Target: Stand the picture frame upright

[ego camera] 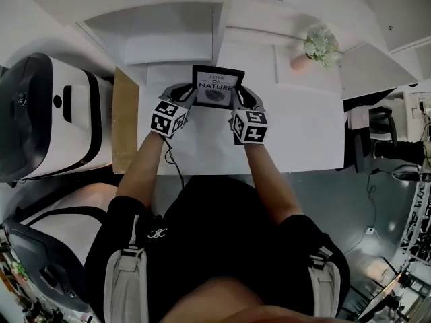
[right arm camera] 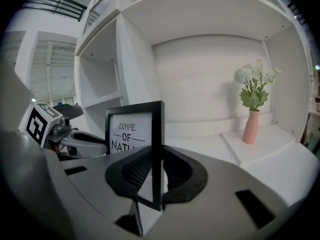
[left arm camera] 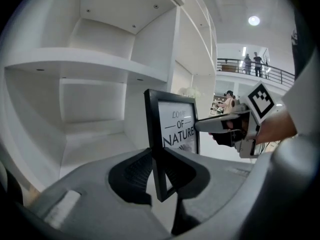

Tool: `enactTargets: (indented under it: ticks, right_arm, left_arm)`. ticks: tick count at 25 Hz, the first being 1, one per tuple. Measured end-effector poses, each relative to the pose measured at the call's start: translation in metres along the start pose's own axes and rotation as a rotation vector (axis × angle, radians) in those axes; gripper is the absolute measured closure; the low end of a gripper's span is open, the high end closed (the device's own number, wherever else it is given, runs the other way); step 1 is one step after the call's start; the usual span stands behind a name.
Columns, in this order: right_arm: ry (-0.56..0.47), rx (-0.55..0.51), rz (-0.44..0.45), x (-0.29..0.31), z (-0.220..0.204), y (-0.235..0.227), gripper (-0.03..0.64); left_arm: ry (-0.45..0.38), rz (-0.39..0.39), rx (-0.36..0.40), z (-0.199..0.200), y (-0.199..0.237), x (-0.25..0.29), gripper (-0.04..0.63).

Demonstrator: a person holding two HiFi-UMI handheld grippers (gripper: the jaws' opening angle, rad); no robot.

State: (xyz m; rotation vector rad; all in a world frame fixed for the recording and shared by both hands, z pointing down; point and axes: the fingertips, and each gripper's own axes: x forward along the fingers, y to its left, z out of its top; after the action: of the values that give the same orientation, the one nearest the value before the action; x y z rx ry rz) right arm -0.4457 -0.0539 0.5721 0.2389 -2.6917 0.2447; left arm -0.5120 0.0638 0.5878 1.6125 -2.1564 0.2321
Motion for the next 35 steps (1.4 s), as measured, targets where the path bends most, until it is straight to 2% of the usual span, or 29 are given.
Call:
enactTargets:
  ticks: [11,16,20,27,29,35]
  right_arm:
    - [0.04,-0.03,-0.032,0.022,-0.019,-0.005,0.549]
    - [0.02,-0.065,-0.027,0.026,-0.019,-0.006,0.548]
    - [0.021,-0.12,-0.026,0.029,-0.018,-0.005,0.543]
    - [0.062,-0.14,-0.036,0.028,-0.018,-0.006,0.529]
    - [0.048,-0.121,-0.044,0.024,-0.014,-0.006,0.486]
    - [-0.068,-0.134,-0.02,-0.007,0.02,0.004,0.486]
  left_arm:
    - [0.044,-0.001,0.006,-0.019,0.011,0.015,0.526]
    - [0.032,0.001,0.01,-0.022,0.011,0.015,0.526]
    - [0.051,0.031,0.024,-0.023,0.012,0.016,0.525]
    - [0.078,0.075,0.022,-0.025,0.009,0.015,0.52]
    - [0.071,0.104,0.034,-0.02,0.01,0.01,0.52]
    - [-0.014,0.182,0.072,0.006,0.005,-0.024,0.52]
